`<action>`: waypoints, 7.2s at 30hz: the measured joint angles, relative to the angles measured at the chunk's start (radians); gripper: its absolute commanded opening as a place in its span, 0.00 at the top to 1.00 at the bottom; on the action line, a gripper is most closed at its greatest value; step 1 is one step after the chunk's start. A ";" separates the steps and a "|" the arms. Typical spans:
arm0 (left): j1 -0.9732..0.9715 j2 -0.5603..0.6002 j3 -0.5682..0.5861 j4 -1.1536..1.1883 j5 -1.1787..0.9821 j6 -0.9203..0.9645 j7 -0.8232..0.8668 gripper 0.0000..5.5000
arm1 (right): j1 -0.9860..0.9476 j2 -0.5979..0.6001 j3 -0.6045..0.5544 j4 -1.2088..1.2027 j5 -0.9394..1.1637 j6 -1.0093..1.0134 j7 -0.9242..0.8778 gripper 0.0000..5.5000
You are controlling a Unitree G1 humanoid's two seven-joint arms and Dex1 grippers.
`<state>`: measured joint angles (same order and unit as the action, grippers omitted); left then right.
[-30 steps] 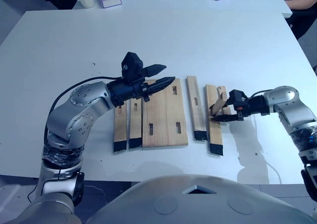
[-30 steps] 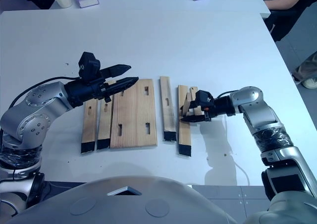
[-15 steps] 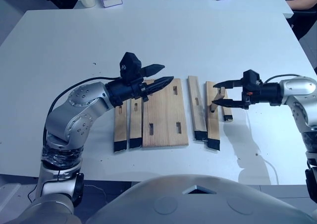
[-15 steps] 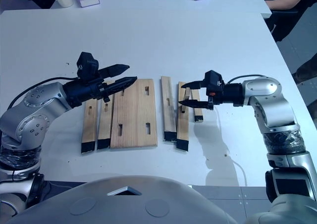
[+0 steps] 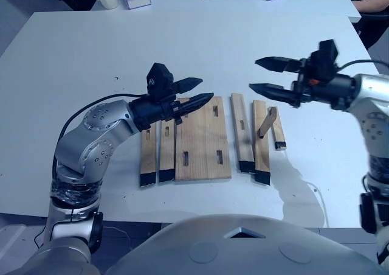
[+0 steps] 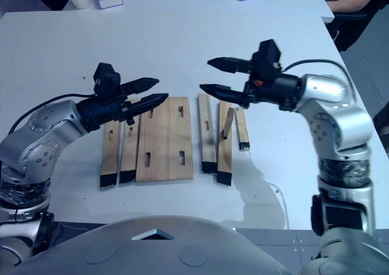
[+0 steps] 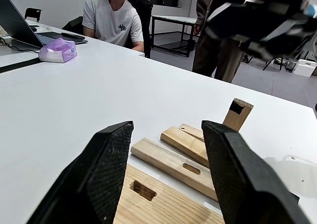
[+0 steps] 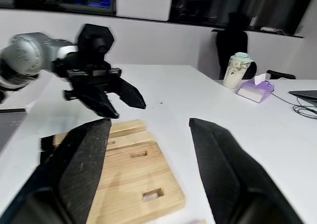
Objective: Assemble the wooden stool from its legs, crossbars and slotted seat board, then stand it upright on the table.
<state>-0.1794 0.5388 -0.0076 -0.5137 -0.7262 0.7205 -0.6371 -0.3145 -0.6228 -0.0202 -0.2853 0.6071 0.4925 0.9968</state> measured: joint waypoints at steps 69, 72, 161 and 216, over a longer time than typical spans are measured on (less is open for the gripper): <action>0.051 0.003 0.015 -0.013 0.036 -0.017 -0.002 0.53 | 0.461 -0.307 0.212 0.073 -0.283 -0.342 0.300 0.42; 0.059 0.001 0.015 -0.024 0.037 -0.027 0.004 0.53 | 0.455 -0.316 0.198 0.084 -0.290 -0.347 0.307 0.42; 0.203 -0.060 0.249 -0.101 -0.358 -0.031 0.097 0.41 | 0.142 0.062 -0.229 -0.172 0.238 0.421 -0.321 0.62; -0.086 0.015 0.081 0.020 -0.546 0.127 -0.117 0.63 | -0.002 -0.110 -0.022 -0.112 0.404 0.393 0.135 0.62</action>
<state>-0.2657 0.5542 0.0733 -0.4932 -1.2726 0.8476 -0.7543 -0.3161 -0.7329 -0.0424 -0.3974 1.0116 0.8856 1.1321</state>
